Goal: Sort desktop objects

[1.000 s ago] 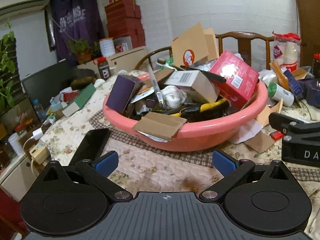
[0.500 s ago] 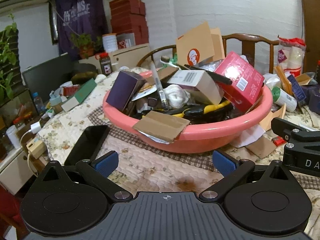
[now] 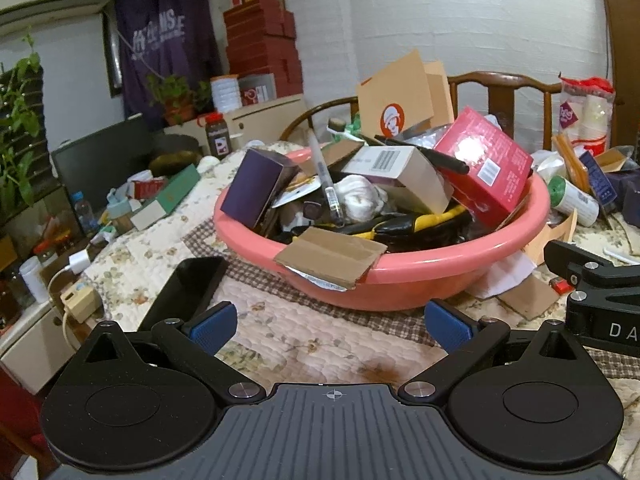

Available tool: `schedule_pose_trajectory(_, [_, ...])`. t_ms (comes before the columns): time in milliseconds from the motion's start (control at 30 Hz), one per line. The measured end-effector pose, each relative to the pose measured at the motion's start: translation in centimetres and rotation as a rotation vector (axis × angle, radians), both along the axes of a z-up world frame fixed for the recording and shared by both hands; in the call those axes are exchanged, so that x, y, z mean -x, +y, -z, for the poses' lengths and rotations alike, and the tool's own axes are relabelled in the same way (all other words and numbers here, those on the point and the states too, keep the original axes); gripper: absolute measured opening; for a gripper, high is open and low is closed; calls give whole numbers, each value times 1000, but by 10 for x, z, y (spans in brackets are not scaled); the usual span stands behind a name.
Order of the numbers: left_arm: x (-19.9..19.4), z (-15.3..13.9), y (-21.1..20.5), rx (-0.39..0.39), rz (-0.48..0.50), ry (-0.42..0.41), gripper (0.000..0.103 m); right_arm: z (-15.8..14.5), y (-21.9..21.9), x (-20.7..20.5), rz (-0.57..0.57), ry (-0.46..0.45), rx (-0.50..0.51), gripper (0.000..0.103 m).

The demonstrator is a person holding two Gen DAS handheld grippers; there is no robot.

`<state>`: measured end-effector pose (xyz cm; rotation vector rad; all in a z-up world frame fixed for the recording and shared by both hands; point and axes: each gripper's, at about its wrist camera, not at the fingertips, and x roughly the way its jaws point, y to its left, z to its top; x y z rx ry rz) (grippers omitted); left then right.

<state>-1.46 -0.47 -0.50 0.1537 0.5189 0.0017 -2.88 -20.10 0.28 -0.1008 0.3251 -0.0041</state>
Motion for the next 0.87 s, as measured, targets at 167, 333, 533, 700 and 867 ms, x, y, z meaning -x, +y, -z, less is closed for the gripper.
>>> schedule_pose_trajectory(167, [0, 0, 1, -1, -2, 2, 103, 0, 2, 0, -2, 1, 2, 103])
schedule_pose_trajectory(333, [1, 0, 3, -3, 0, -2, 103, -1, 3, 2, -3, -3, 3, 103])
schedule_pose_trajectory(533, [2, 0, 4, -8, 4, 0, 103, -2, 4, 3, -3, -5, 5, 103])
schedule_pose_trajectory(700, [3, 0, 5, -5, 5, 2, 103, -2, 5, 4, -4, -6, 4, 103])
schedule_pose_trajectory(867, [3, -1, 6, 0, 4, 5, 103, -2, 5, 4, -5, -8, 3, 103])
